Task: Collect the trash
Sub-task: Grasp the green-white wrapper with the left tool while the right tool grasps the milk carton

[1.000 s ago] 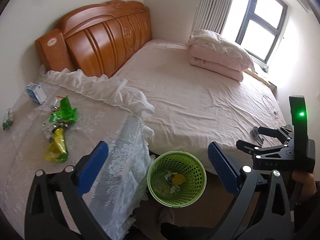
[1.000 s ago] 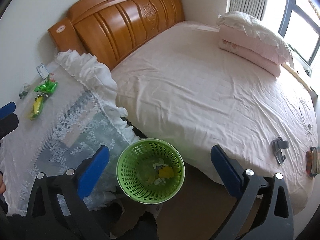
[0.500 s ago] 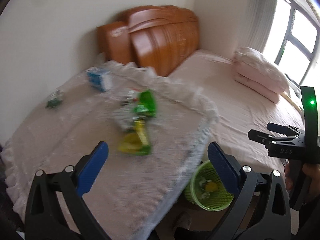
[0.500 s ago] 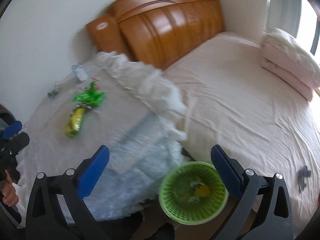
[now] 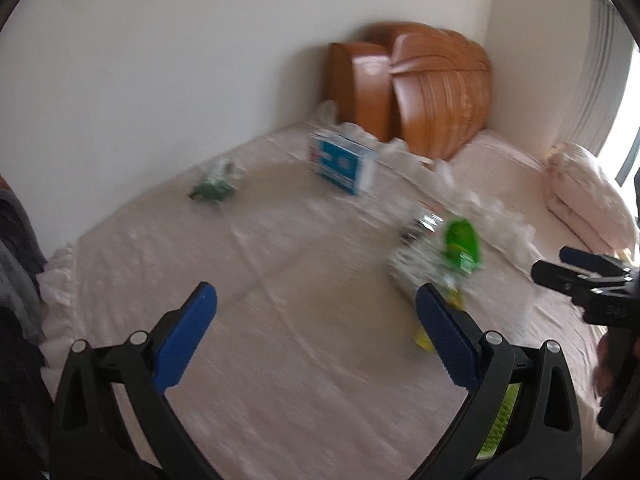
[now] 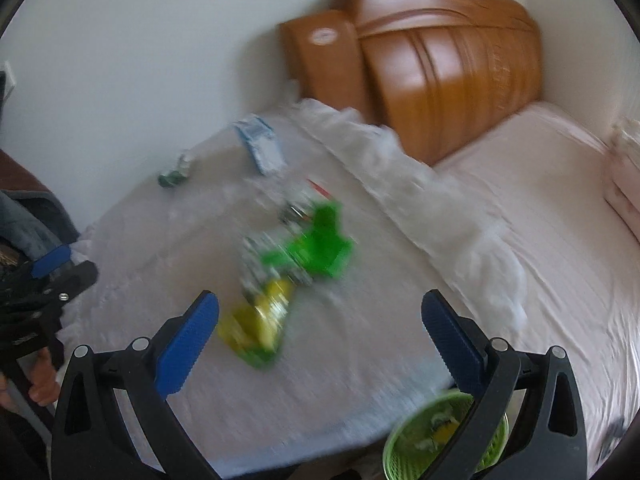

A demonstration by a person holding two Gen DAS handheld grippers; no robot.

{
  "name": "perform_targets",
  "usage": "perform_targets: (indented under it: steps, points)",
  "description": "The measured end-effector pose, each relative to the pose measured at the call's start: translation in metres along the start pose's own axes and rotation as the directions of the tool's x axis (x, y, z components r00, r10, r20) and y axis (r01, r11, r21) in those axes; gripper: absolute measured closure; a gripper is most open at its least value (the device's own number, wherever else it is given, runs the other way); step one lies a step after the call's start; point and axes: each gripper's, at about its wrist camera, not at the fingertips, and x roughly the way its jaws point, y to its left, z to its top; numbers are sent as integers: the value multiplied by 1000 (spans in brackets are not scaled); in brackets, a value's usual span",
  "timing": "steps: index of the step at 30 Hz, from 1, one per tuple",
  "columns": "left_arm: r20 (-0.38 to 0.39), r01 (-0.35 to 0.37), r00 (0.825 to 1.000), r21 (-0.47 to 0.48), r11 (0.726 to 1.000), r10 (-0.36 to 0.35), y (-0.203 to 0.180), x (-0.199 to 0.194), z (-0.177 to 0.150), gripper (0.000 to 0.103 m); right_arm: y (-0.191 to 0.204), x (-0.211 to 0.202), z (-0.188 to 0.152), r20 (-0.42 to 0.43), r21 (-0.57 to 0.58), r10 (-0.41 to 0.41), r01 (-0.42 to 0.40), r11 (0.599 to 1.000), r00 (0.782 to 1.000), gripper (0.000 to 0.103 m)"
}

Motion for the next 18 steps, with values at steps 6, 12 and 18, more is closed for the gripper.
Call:
perform_targets:
  steps: [6,12,18]
  points:
    - [-25,-50,998,11,999,50,49,57,33,8,37,67,65,-38,-101,15,-19,995,999,2]
    - [-65,-79,995,20,997,80,101,116,61,8,55,156,137,-102,-110,-13,2,994,995,2]
    - [-100,-66,992,51,996,71,125,162,85,8,74,225,162,-180,-178,-72,39,983,981,5]
